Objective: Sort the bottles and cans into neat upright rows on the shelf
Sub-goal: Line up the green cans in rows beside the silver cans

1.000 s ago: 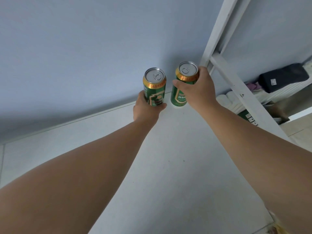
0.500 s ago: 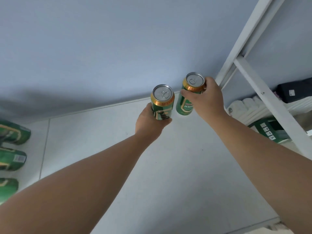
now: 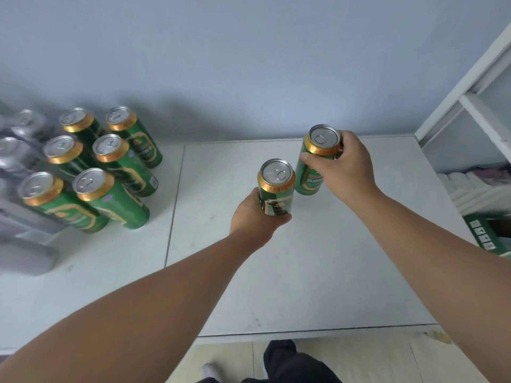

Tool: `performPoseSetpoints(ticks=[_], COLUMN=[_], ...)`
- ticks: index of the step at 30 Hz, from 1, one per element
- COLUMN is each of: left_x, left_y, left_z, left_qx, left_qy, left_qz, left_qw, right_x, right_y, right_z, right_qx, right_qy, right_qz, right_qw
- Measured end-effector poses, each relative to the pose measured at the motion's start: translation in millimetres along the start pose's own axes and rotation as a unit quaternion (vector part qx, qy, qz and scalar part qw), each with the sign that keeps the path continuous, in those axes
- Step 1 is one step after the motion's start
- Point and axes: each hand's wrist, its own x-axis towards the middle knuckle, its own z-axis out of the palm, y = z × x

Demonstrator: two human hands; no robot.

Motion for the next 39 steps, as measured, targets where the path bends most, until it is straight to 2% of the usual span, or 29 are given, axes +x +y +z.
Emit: performPoseSetpoints(ticks=[9, 19, 29, 39], left_x=[-76, -114, -105, -90], left_y=[-90, -175, -219, -236], left_z=[-97, -195, -266, -289], left_qx=[-0.007, -0.002, -0.002, 0.007], left_qy=[0.057, 0.130, 0.193, 0.208], left_qz=[-0.023, -0.053, -0.080, -0.085], left_qw=[0.998, 0.990, 0.978, 0.974], right_x=[-96, -167, -201, -217], right_y=[-61, -125, -166, -175], right_z=[84, 162, 225, 257], right_qx=[0.008, 0.008, -0.005, -0.009], right_qy=[-0.060, -0.120, -0.183, -0.233], right_qz=[-0.021, -0.055, -0.070, -0.073], right_qw=[0.998, 0.991, 0.981, 0.970])
